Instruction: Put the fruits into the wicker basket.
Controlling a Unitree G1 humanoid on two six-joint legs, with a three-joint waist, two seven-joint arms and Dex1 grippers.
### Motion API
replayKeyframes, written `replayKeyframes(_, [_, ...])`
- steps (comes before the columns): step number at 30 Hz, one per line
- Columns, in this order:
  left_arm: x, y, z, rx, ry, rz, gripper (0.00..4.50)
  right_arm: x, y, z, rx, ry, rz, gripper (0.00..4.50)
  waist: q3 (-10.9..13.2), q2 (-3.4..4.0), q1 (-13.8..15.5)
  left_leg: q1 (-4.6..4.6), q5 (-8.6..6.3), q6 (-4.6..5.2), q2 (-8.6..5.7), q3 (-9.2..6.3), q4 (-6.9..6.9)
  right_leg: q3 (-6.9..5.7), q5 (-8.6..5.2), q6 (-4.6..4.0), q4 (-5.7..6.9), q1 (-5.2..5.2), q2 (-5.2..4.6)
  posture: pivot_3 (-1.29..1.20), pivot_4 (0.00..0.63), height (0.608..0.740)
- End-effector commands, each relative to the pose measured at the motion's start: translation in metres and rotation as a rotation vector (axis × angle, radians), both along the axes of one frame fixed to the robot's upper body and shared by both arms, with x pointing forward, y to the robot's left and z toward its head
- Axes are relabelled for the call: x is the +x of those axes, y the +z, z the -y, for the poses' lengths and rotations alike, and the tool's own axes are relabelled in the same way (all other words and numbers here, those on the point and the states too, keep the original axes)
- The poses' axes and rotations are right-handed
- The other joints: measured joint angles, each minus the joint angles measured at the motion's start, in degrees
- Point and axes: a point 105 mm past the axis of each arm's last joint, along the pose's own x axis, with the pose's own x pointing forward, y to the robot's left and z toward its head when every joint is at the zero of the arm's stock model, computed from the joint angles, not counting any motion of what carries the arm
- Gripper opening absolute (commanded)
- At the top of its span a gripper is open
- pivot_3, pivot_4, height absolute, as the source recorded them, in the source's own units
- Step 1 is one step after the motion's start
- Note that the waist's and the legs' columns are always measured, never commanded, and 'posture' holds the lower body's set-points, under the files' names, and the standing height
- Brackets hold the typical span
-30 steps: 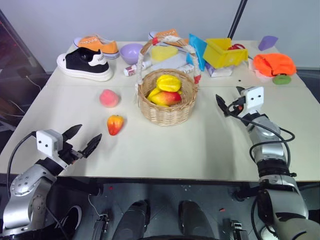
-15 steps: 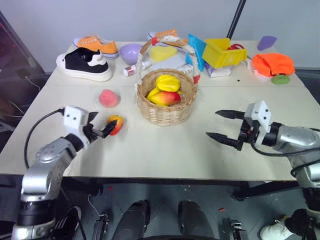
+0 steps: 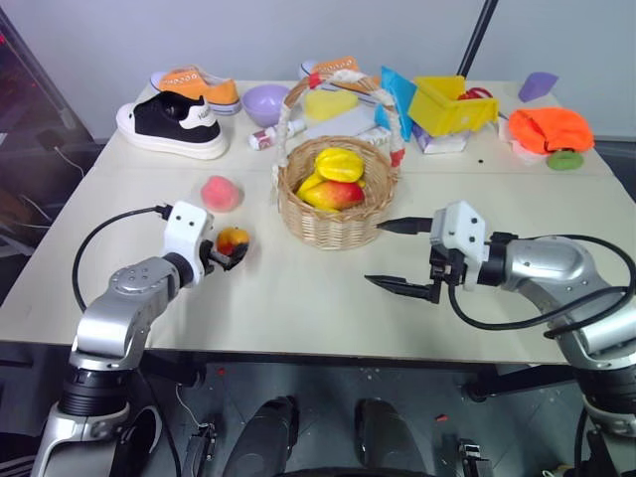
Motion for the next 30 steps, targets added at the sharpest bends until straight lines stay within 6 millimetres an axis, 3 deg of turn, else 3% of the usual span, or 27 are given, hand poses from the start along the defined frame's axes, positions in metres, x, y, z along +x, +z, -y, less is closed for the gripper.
replayKeyframes(1, [0.000,0.002,-0.002,-0.034,0.036,0.006,4.50,0.001,0.006,-0.002,0.011,0.010,0.038,4.39,0.0,0.00,0.0,0.00,0.00,0.00,0.00,0.00,0.00,0.00,0.00,0.00,0.00,0.00,0.00,0.00,0.150,0.740])
replayKeyframes(10, [0.010,-0.007,0.007,-0.076,0.047,-0.023,4.50,0.007,0.009,-0.004,0.023,0.013,0.061,4.39,0.0,-0.01,0.0,0.00,0.00,0.00,0.00,-0.01,0.02,-0.01,0.00,0.00,0.02,0.00,0.01,0.00,0.150,0.740])
replayKeyframes(13, [0.011,-0.005,0.008,-0.084,0.049,-0.005,3.69,0.009,0.009,0.000,0.027,-0.001,0.066,4.50,0.0,-0.01,-0.1,0.00,0.00,0.00,-0.01,0.00,0.02,-0.01,0.00,0.01,0.01,0.01,0.00,0.00,0.150,0.740])
replayKeyframes(16, [0.012,-0.005,0.005,-0.056,0.053,0.000,2.29,0.009,0.009,0.001,0.030,-0.006,0.068,4.50,0.0,0.00,-0.1,0.01,0.00,0.00,0.00,-0.01,0.01,-0.01,0.00,0.00,0.02,0.00,0.02,0.00,0.150,0.740])
replayKeyframes(20, [0.008,0.001,0.004,-0.014,0.023,0.032,2.15,0.012,0.010,0.002,0.043,-0.018,0.076,4.50,0.0,0.00,-0.1,0.00,0.00,0.00,0.00,-0.01,0.01,-0.01,0.00,0.00,0.02,0.00,0.01,0.00,0.150,0.740])
replayKeyframes(25, [0.006,0.059,0.037,-0.154,-0.109,0.234,2.15,0.015,0.016,0.007,0.088,-0.051,0.095,4.50,0.0,-0.08,0.5,-0.02,0.00,0.00,-0.02,-0.02,0.04,-0.02,0.01,0.00,0.02,0.01,0.00,0.00,0.150,0.740])
replayKeyframes(28, [0.015,0.096,0.066,-0.197,-0.150,0.336,2.15,0.029,0.029,0.015,0.212,-0.148,0.140,4.50,0.0,-0.11,1.2,-0.02,0.00,-0.01,-0.02,-0.03,0.10,-0.05,0.01,0.00,0.02,0.04,0.01,0.00,0.150,0.740])
replayKeyframes(30, [0.021,0.108,0.082,-0.232,-0.183,0.358,2.15,0.035,0.033,0.019,0.258,-0.188,0.158,4.50,0.0,-0.12,1.2,-0.02,0.01,-0.01,-0.05,-0.02,0.12,-0.05,0.01,0.01,0.01,0.07,0.00,0.00,0.150,0.740])
